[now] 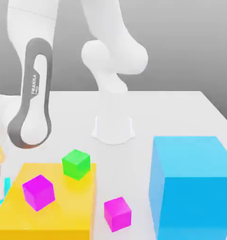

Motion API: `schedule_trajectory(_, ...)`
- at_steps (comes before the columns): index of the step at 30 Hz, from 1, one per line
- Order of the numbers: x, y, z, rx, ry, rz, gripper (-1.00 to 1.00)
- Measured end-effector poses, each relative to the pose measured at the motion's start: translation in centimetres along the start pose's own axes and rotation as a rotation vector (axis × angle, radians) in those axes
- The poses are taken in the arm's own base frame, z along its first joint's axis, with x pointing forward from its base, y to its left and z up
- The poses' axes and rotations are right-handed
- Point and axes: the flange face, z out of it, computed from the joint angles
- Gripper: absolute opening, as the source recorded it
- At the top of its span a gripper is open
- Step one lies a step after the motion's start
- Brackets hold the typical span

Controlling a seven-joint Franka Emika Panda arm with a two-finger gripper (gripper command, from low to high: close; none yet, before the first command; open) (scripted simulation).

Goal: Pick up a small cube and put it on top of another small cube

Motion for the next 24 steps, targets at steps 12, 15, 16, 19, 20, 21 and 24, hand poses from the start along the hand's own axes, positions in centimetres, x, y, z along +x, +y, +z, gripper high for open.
schedule_trajectory(12, -14.5, -5.5, -14.5, 0.156, 0.037, -0.269, -1.00)
schedule_trajectory(15, -23.3, -3.0, -14.2, 0.129, 0.013, -0.368, -1.00)
schedule_trajectory(16, -25.8, -1.8, -14.0, 0.115, 0.007, -0.394, -1.00)
schedule_trajectory(19, -32.6, 2.6, -13.0, 0.070, 0.001, -0.472, -1.00)
schedule_trajectory(20, -34.5, 4.6, -12.1, 0.040, -0.001, -0.494, -1.00)
schedule_trajectory(21, -35.3, 5.7, -11.1, 0.021, -0.002, -0.498, -1.00)
schedule_trajectory(24, -34.4, 5.8, -7.7, 0.005, -0.001, -0.463, -1.00)
